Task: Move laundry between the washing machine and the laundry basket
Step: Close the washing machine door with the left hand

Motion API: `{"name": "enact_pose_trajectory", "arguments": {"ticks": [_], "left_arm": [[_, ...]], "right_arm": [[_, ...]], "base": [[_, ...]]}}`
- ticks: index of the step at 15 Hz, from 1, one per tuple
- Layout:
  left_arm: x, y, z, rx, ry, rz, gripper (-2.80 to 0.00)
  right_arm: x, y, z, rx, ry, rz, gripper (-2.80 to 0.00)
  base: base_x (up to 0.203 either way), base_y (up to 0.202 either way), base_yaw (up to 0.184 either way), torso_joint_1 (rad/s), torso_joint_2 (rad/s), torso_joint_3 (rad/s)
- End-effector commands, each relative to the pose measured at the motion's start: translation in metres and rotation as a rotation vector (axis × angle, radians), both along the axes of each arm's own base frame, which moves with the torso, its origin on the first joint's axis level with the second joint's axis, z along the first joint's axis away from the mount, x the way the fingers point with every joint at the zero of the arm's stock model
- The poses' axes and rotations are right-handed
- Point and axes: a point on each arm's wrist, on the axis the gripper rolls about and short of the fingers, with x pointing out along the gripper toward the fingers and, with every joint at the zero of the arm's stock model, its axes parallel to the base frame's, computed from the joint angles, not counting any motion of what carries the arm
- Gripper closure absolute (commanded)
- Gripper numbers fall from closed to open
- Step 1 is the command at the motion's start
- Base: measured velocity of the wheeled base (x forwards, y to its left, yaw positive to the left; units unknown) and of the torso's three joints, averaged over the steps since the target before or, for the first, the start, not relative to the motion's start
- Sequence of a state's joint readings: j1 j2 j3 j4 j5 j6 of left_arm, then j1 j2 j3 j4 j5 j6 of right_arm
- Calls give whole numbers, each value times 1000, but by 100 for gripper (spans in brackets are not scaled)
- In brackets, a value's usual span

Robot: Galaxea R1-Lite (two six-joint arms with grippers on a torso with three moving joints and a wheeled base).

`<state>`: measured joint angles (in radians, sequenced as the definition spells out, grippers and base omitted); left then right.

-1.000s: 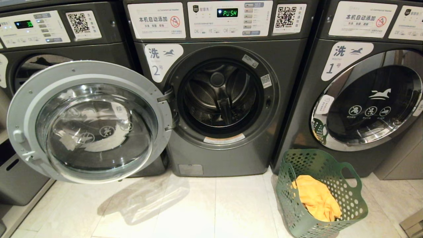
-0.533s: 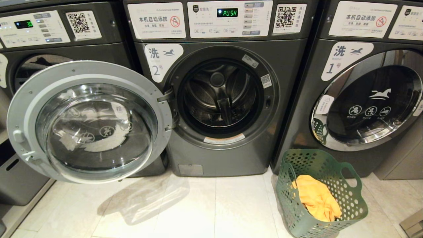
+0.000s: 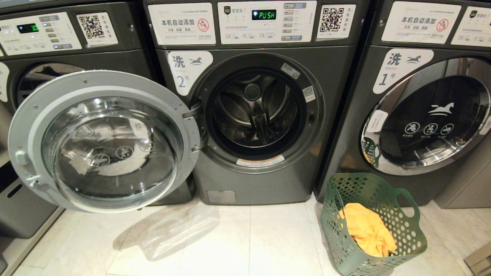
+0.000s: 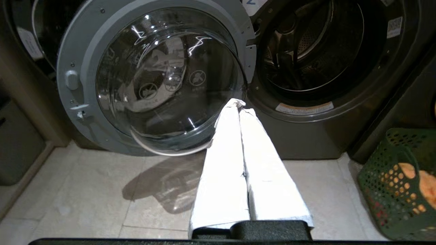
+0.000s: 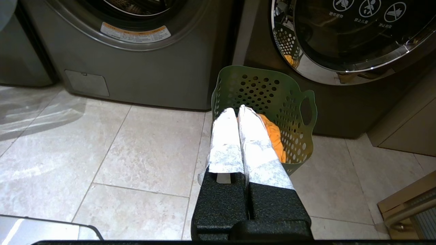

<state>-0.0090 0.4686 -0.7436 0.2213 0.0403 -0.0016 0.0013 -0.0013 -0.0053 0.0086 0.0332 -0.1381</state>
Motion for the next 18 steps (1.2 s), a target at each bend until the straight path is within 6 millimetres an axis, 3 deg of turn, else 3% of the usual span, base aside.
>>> {"name": "enact_pose_trajectory", "arguments": {"ticks": [1, 5, 7, 9, 11, 13, 18], "left_arm": [[61, 0, 23, -61, 162, 13, 0], [169, 5, 48, -205, 260, 107, 0], [231, 17, 55, -221, 247, 164, 0], [281, 37, 78, -228, 147, 218, 0], [314, 59, 98, -228, 51, 253, 0], [331, 73, 113, -223, -21, 262, 0], [378, 127, 101, -212, -41, 252, 0]], "right_arm": [[0, 0, 0, -2, 1, 1, 0], [0, 0, 0, 14, -2, -4, 0], [0, 0, 0, 26, -1, -7, 0], [0, 0, 0, 28, -1, -7, 0], [0, 0, 0, 25, -1, -7, 0], [0, 0, 0, 29, 0, -7, 0], [0, 0, 0, 34, 1, -7, 0]], "base": [[0, 0, 0, 0, 0, 0], [0, 0, 0, 0, 0, 0], [0, 0, 0, 0, 0, 0], [0, 0, 0, 0, 0, 0], [0, 0, 0, 0, 0, 0], [0, 0, 0, 0, 0, 0], [0, 0, 0, 0, 0, 0]]}}
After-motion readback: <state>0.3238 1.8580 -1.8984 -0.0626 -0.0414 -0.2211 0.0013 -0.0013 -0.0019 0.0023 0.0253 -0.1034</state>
